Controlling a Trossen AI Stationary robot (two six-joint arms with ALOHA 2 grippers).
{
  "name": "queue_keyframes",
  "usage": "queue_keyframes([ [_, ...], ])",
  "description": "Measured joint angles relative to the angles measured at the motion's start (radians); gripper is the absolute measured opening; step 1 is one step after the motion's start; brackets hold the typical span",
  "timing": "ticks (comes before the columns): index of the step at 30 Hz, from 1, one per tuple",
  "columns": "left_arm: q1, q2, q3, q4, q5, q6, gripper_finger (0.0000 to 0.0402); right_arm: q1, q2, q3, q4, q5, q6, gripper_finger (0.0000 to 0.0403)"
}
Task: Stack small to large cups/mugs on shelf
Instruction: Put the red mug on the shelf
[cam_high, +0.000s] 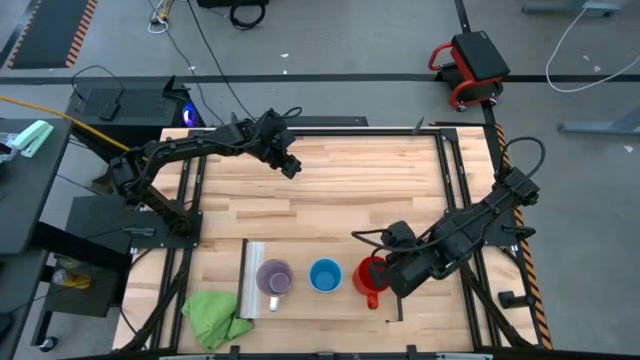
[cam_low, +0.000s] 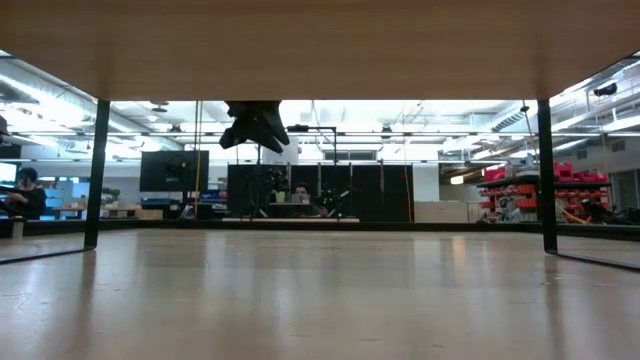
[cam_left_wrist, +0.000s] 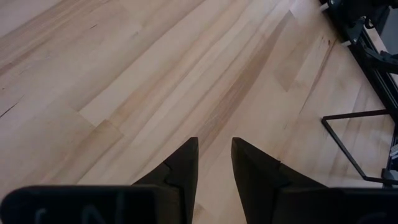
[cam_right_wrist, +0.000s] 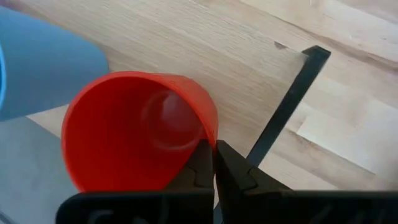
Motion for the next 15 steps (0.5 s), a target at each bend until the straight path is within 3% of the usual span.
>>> queue_keyframes([
  [15, 0.000, 0.000, 0.000, 0.000, 0.000, -0.018, 0.0105, 0.000, 0.013, 0.000, -0.002, 0.035, -0.055, 0.0007],
])
